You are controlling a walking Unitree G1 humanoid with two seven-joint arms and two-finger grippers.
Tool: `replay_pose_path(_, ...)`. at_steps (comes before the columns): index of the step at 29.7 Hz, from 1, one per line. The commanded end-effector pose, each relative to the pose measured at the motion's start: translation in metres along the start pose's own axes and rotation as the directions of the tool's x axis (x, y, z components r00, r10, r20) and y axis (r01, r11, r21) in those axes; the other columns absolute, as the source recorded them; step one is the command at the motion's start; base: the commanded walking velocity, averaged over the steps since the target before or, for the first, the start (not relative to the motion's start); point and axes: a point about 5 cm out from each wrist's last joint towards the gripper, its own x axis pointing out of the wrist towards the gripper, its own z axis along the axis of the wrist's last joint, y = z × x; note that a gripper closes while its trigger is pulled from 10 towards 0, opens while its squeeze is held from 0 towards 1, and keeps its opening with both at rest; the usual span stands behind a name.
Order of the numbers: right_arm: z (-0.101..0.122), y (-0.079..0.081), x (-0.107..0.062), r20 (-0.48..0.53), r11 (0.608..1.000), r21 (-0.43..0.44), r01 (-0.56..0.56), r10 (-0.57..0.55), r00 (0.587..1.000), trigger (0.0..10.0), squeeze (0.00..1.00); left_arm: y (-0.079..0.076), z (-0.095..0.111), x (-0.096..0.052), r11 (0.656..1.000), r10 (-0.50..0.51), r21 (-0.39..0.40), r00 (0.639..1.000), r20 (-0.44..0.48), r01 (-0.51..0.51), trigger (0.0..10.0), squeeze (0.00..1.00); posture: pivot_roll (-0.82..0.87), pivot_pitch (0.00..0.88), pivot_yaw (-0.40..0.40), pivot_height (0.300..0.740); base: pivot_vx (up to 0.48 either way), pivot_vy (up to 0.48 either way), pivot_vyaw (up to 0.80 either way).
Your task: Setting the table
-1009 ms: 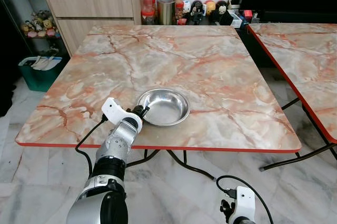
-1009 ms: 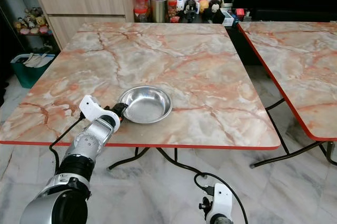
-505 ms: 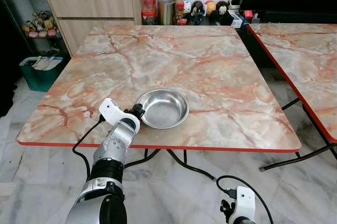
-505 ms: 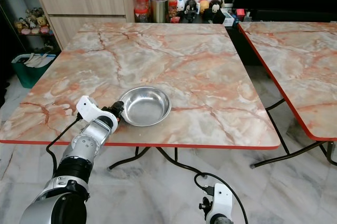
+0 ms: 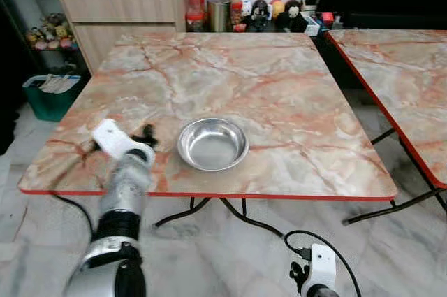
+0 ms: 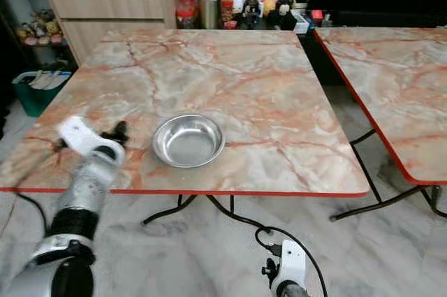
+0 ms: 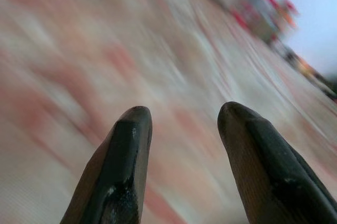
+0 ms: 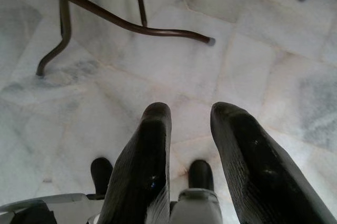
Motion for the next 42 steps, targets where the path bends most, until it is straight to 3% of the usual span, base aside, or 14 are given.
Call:
replay_pose_path(1, -0.002, 0.001, 0.0, -0.011, 1.0, -0.012, -0.005, 0.005, 1.0, 10.0, 0.0, 0.018, 0.009, 0.001, 0.994, 0.066, 0.088, 0.996, 0.058, -0.071, 10.0, 0.0, 0.0, 0.0, -0.008, 0.736, 0.0, 0.0, 0.0)
replay_pose_path(5, -0.003, 0.001, -0.001, -0.013, 1.0, -0.013, -0.006, 0.006, 1.0, 10.0, 0.0, 0.056, 0.022, 0.0, 0.943, 0.147, 0.28, 0.979, 0.14, -0.182, 10.0, 0.0, 0.0, 0.0, -0.001, 0.736, 0.0, 0.0, 0.0)
replay_pose_path(9, -0.003, 0.002, -0.001, -0.014, 1.0, -0.011, -0.006, 0.006, 1.0, 10.0, 0.0, 0.085, 0.025, -0.005, 0.884, 0.228, 0.373, 0.957, 0.18, -0.281, 10.0, 0.0, 0.0, 0.0, -0.002, 0.736, 0.0, 0.0, 0.0)
replay_pose_path(10, -0.003, 0.002, 0.0, -0.012, 1.0, -0.008, -0.006, 0.006, 1.0, 10.0, 0.0, 0.108, 0.022, -0.01, 0.838, 0.31, 0.414, 0.934, 0.178, -0.356, 10.0, 0.0, 0.0, 0.0, -0.003, 0.736, 0.0, 0.0, 0.0)
replay_pose_path(13, -0.003, 0.002, 0.0, -0.012, 1.0, -0.001, -0.003, 0.003, 1.0, 10.0, 0.0, 0.145, 0.01, -0.025, 0.732, 0.441, 0.506, 0.884, 0.159, -0.456, 10.0, 0.0, 0.0, 0.0, -0.003, 0.736, 0.0, 0.0, 0.0)
replay_pose_path(18, -0.005, 0.001, -0.001, -0.014, 1.0, 0.006, 0.004, -0.004, 1.0, 10.0, 0.0, 0.173, -0.011, -0.046, 0.631, 0.525, 0.604, 0.841, 0.129, -0.487, 10.0, 0.0, 0.0, 0.0, -0.003, 0.736, 0.0, 0.0, 0.0)
replay_pose_path(19, -0.005, 0.001, -0.001, -0.014, 1.0, 0.006, 0.004, -0.004, 1.0, 10.0, 0.0, 0.173, -0.011, -0.046, 0.631, 0.525, 0.604, 0.841, 0.129, -0.487, 10.0, 0.0, 0.0, 0.0, -0.003, 0.736, 0.0, 0.0, 0.0)
replay_pose_path(20, -0.005, 0.0, -0.001, -0.016, 1.0, 0.009, 0.009, -0.009, 1.0, 10.0, 0.0, 0.183, -0.026, -0.058, 0.593, 0.559, 0.65, 0.824, 0.091, -0.474, 10.0, 0.0, 0.0, 0.0, 0.0, 0.736, 0.0, 0.0, 0.0)
replay_pose_path(24, -0.005, -0.001, -0.001, -0.014, 1.0, 0.015, 0.015, -0.015, 1.0, 10.0, 0.0, 0.189, -0.049, -0.072, 0.579, 0.581, 0.695, 0.813, 0.013, -0.426, 10.0, 0.0, -0.01, 0.0, -0.001, 0.736, 0.0, 0.0, 0.0)
replay_pose_path(29, -0.005, -0.004, -0.001, -0.013, 1.0, 0.02, 0.024, -0.024, 1.0, 10.0, 0.0, 0.18, -0.103, -0.097, 0.632, 0.532, 0.75, 0.814, -0.233, -0.198, 10.0, 0.0, -0.01, 0.0, 0.0, 0.736, 0.0, 0.0, 0.0)
replay_pose_path(33, -0.004, -0.004, -0.001, -0.012, 1.0, 0.019, 0.025, -0.024, 1.0, 10.0, 0.0, 0.173, -0.121, -0.105, 0.683, 0.489, 0.723, 0.8, -0.349, -0.102, 10.0, 0.0, -0.01, 0.0, -0.004, 0.736, 0.0, 0.0, 0.0)
replay_pose_path(34, -0.006, -0.005, -0.002, -0.027, 1.0, 0.002, 0.027, -0.026, 0.999, 10.0, 0.0, 0.155, -0.151, -0.12, 0.695, 0.379, 0.703, 0.754, -0.537, 0.151, 10.0, 0.0, -0.01, 0.0, -0.008, 0.736, 0.0, 0.0, 0.0)
replay_pose_path(35, -0.006, -0.005, -0.002, -0.031, 1.0, -0.005, 0.026, -0.026, 0.999, 10.0, 0.0, 0.148, -0.162, -0.126, 0.683, 0.343, 0.689, 0.725, -0.597, 0.244, 10.0, 0.0, 0.0, 0.0, -0.014, 0.736, 0.0, 0.0, 0.0)
replay_pose_path(42, -0.003, -0.003, -0.001, -0.022, 1.0, -0.016, 0.018, -0.019, 1.0, 10.0, 0.0, 0.127, -0.187, -0.144, 0.668, 0.24, 0.61, 0.654, -0.718, 0.425, 10.0, 0.0, -0.02, 0.0, -0.009, 0.736, 0.0, 0.0, 0.0)
